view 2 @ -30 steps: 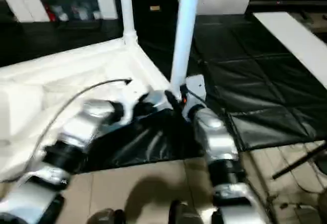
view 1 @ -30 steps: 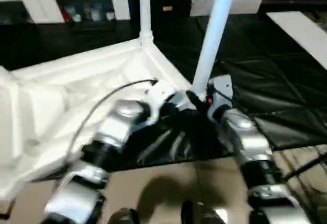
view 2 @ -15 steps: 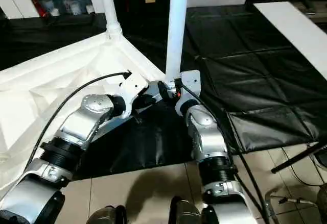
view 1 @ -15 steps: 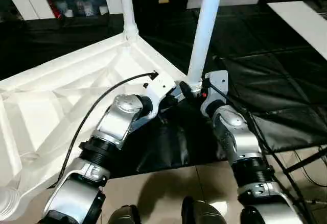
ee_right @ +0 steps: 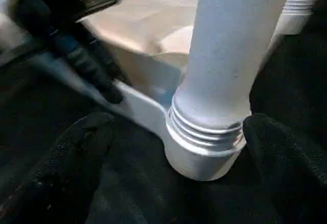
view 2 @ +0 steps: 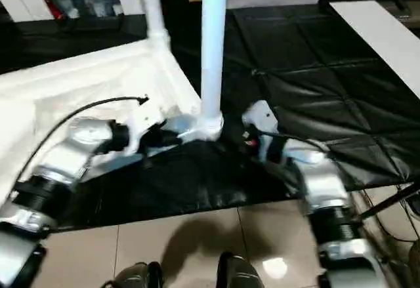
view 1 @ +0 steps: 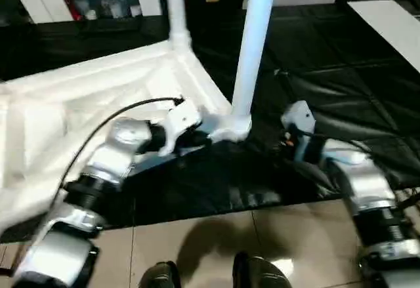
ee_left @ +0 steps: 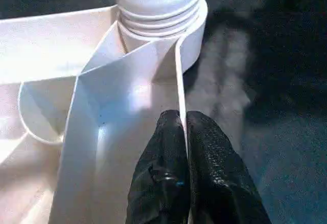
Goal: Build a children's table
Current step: Rotate leg to tighten
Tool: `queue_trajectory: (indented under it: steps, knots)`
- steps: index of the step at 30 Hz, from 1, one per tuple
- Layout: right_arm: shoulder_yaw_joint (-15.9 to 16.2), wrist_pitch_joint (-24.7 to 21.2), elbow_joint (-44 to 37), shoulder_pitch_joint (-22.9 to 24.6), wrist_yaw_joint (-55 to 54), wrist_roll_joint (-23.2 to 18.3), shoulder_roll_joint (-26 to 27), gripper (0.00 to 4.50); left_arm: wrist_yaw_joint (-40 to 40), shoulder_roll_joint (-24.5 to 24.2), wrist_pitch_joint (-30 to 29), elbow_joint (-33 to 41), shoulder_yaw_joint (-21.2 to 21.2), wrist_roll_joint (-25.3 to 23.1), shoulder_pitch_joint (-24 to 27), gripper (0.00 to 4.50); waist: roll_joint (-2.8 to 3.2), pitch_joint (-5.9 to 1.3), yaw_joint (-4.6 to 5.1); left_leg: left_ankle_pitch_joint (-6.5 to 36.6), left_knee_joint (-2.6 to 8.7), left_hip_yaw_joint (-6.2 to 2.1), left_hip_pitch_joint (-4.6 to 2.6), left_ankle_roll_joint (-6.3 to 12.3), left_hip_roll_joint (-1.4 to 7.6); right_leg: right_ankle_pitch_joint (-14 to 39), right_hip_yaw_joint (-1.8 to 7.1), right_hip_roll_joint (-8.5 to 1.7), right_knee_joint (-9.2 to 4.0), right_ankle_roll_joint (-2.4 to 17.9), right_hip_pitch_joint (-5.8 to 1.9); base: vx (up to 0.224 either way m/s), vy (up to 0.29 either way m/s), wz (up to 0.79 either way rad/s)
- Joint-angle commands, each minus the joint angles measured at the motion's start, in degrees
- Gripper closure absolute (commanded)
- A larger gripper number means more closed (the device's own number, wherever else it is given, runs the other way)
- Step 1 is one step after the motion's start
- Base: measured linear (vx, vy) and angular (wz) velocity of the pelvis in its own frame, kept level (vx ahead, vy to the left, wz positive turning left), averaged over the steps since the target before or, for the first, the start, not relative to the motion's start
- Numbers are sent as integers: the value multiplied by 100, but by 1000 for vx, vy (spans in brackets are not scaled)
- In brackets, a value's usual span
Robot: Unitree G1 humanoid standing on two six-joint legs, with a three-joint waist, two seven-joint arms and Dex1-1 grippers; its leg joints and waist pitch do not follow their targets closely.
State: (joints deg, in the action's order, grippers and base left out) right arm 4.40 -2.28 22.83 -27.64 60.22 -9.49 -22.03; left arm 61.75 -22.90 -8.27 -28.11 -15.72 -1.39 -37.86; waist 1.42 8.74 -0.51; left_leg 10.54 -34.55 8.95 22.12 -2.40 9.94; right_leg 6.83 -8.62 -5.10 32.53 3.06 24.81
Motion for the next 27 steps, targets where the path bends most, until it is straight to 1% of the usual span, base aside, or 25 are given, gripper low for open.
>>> queue_trajectory:
  steps: [1, 2, 4, 5, 6, 7, 8, 9, 10, 11, 12, 13, 14, 17, 18, 21, 23, 25, 26, 27]
  knots:
    - [110, 17, 9, -184, 357, -55, -73, 7, 571, -102, 305, -51, -319, -50, 46, 450, -74, -546, -26, 1101, 368, -96, -62, 715, 288, 2591, 371, -426, -475, 640, -451, 0, 0, 0]
    - [198, 102, 114, -267, 572, -17, -157, 7, 917, -220, 543, -86, -406, -21, 52, 450, -65, -555, -44, 1044, 369, -95, -64, 727, 295, 2466, 379, -430, -451, 711, -447, 0, 0, 0]
    - [294, 100, 168, -328, 835, -24, -223, 7, 1182, -299, 601, -85, -433, 39, 55, 450, -55, -570, -78, 906, 367, -81, -70, 756, 316, 2179, 400, -427, -401, 829, -443, 0, 0, 0]
    - [336, 99, 188, -351, 947, -29, -250, 7, 1276, -326, 630, -86, -443, 53, 48, 450, -51, -577, -95, 852, 368, -82, -62, 775, 327, 2064, 404, -426, -376, 878, -453, 0, 0, 0]
    - [385, 102, 213, -378, 1075, -35, -284, 7, 1382, -356, 669, -91, -456, 67, 38, 450, -43, -589, -156, 775, 368, -67, -79, 808, 344, 1814, 414, -423, -340, 1015, -439, 0, 0, 0]
    - [418, 111, 235, -397, 1145, -30, -298, 7, 1467, -385, 694, -90, -475, 71, 33, 450, -63, -591, -170, 753, 365, -57, -76, 817, 346, 1750, 423, -429, -337, 1037, -442, 0, 0, 0]
    - [464, 113, 270, -424, 1243, -28, -323, 7, 1561, -416, 754, -115, -510, 69, 17, 450, -55, -595, -193, 725, 367, -60, -84, 819, 351, 1690, 424, -430, -317, 1071, -439, 0, 0, 0]
    - [552, 101, 341, -483, 1407, -16, -343, 23, 1734, -477, 854, -137, -584, 62, -6, 450, -88, -608, -219, 668, 363, -53, -67, 843, 349, 1602, 427, -435, -304, 1102, -458, 0, 0, 0]
    - [552, 101, 341, -483, 1407, -16, -343, 23, 1734, -477, 854, -137, -584, 62, -6, 450, -85, -608, -230, 650, 363, -58, -62, 847, 344, 1599, 422, -436, -289, 1106, -464, 0, 0, 0]
    - [582, 100, 379, -512, 1484, -17, -348, 37, 1812, -494, 905, -163, -606, 67, -21, 450, -83, -605, -235, 651, 362, -53, -53, 847, 343, 1624, 426, -442, -295, 1096, -470, 0, 0, 0]
    - [613, 98, 424, -551, 1583, -29, -336, 37, 1896, -509, 977, -183, -636, 66, -39, 450, -91, -596, -244, 732, 363, -47, -63, 795, 337, 1830, 422, -447, -325, 1035, -464, 0, 0, 0]
    - [623, 105, 464, -580, 1633, -37, -328, 58, 1943, -510, 1041, -225, -640, 69, -57, 450, -90, -587, -248, 766, 365, -45, -62, 775, 332, 1915, 421, -445, -336, 1014, -460, 0, 0, 0]
    - [647, 104, 489, -604, 1686, -38, -320, 63, 1968, -505, 1071, -247, -642, 70, -70, 450, -102, -583, -254, 832, 365, -39, -67, 728, 320, 2090, 419, -448, -362, 949, -463, 0, 0, 0]
    - [705, 142, 564, -647, 1775, -21, -295, 88, 2031, -481, 1141, -311, -639, 66, -100, 450, -95, -576, -262, 890, 374, -49, -87, 642, 331, 2315, 414, -446, -382, 846, -448, 0, 0, 0]
    - [717, 161, 591, -657, 1787, -19, -283, 100, 2042, -471, 1161, -331, -640, 63, -108, 450, -96, -580, -264, 866, 374, -48, -82, 632, 329, 2294, 418, -442, -379, 839, -448, 0, 0, 0]
    - [733, 184, 629, -671, 1818, -22, -270, 113, 2050, -456, 1190, -350, -648, 65, -112, 450, -106, -599, -271, 806, 370, -49, -69, 641, 329, 2202, 416, -444, -363, 850, -461, 0, 0, 0]
    - [733, 201, 659, -681, 1858, -12, -267, 145, 2058, -447, 1221, -371, -647, 61, -113, 450, -96, -608, -276, 744, 368, -50, -71, 669, 337, 2052, 417, -437, -345, 917, -457, 0, 0, 0]
    - [746, 228, 690, -688, 1897, 8, -277, 149, 2059, -436, 1259, -406, -650, 50, -120, 450, -99, -611, -274, 785, 367, -49, -72, 675, 339, 2045, 412, -432, -345, 926, -457, 0, 0, 0]
    - [756, 236, 694, -686, 1913, 10, -282, 158, 2056, -433, 1277, -421, -652, 42, -120, 450, -109, -612, -274, 810, 366, -47, -71, 664, 334, 2071, 415, -438, -350, 917, -462, 0, 0, 0]
    - [759, 236, 694, -684, 1917, 10, -283, 177, 2055, -433, 1282, -425, -652, 39, -120, 450, -108, -611, -277, 811, 368, -48, -73, 656, 334, 2089, 415, -441, -350, 914, -462, 0, 0, 0]
